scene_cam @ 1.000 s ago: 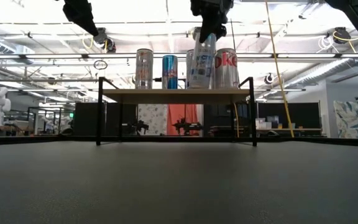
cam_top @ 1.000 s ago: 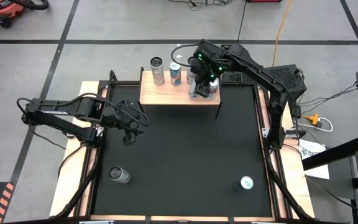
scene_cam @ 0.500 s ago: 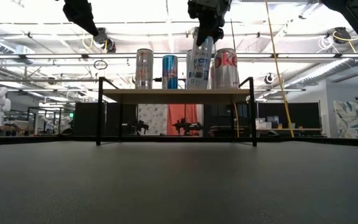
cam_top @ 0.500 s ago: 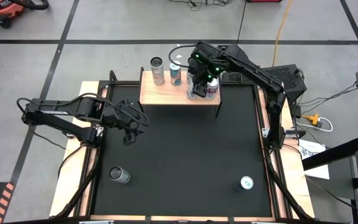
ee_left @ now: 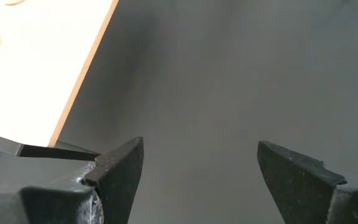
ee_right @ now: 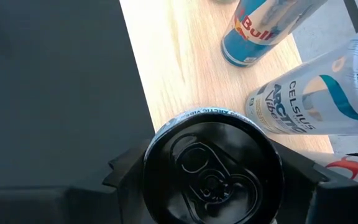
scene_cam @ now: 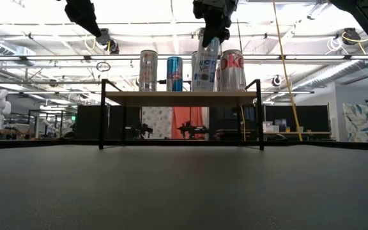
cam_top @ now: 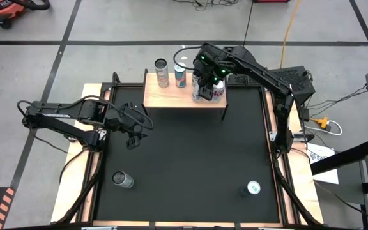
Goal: Place canned beverage on shelf
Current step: Put the right white and black soda can on the shelf
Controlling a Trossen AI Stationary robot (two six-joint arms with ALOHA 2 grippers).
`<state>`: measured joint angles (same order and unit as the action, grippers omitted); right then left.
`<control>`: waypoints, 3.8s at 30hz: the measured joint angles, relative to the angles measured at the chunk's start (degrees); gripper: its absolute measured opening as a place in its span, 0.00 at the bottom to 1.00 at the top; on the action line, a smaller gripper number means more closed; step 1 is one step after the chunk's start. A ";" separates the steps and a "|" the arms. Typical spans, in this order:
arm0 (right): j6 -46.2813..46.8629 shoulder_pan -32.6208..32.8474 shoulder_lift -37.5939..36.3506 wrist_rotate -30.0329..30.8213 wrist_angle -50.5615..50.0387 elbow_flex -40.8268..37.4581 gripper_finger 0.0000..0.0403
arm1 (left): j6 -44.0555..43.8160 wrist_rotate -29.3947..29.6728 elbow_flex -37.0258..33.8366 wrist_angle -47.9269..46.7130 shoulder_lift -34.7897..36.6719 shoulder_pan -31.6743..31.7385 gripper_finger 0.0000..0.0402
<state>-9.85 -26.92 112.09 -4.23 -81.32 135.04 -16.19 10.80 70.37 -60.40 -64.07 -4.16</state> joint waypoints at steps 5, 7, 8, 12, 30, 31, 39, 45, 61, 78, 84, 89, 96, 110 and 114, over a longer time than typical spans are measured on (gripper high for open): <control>0.09 -0.03 -0.04 0.11 -0.14 0.00 0.57 | 0.00 0.12 0.00 0.00 0.02 0.00 0.79; -0.12 -0.09 -0.07 0.13 -0.29 0.00 0.57 | 0.00 0.12 0.00 0.05 0.02 0.00 0.79; -0.47 -0.13 -0.07 0.15 -0.31 0.00 0.57 | 0.00 0.12 0.01 0.10 0.02 0.00 0.79; -1.48 -0.25 -0.01 2.81 0.36 -0.04 0.57 | 0.01 0.12 0.00 0.65 0.02 0.01 0.79; -2.79 -0.39 0.15 2.24 -0.03 -0.04 0.62 | 0.07 0.10 0.00 1.23 0.02 0.02 0.79; -2.86 -0.39 0.15 1.55 -0.24 -0.04 0.62 | 0.07 0.10 0.00 1.22 0.02 0.00 0.79; -2.86 -0.37 0.04 0.95 -0.04 -0.04 0.62 | 0.07 0.10 0.00 1.21 0.01 0.00 0.79; -2.91 -0.37 0.02 0.98 0.09 -0.04 0.62 | 0.07 0.10 0.00 1.27 0.02 0.00 0.79; -5.88 -0.35 0.02 1.17 2.84 -0.11 0.62 | 0.07 0.12 0.01 1.31 0.01 0.01 0.79; -5.84 -0.35 -0.04 1.16 1.36 -0.11 0.62 | 0.07 0.14 0.00 1.31 0.02 0.02 0.79; -5.65 -0.35 -0.07 1.16 1.33 -0.11 0.68 | 0.07 0.15 0.00 1.31 0.01 0.01 0.79; -5.44 -0.35 -0.26 1.20 1.69 -0.09 0.72 | 0.07 0.16 0.00 1.31 0.02 0.00 0.79; -5.68 -0.37 -0.26 1.20 3.03 -0.09 0.73 | 0.07 0.16 0.00 1.31 0.02 0.00 0.79; -7.23 -0.35 -0.20 5.78 4.88 -0.08 0.73 | 0.07 0.16 0.00 1.29 0.01 0.01 0.79; -7.59 -0.37 -0.20 5.88 5.20 -0.07 0.73 | 0.07 0.16 0.00 1.29 0.00 0.02 0.79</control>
<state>-17.43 -27.29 111.90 1.66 -76.12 134.98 -16.12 10.96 70.37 -59.11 -64.07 -4.14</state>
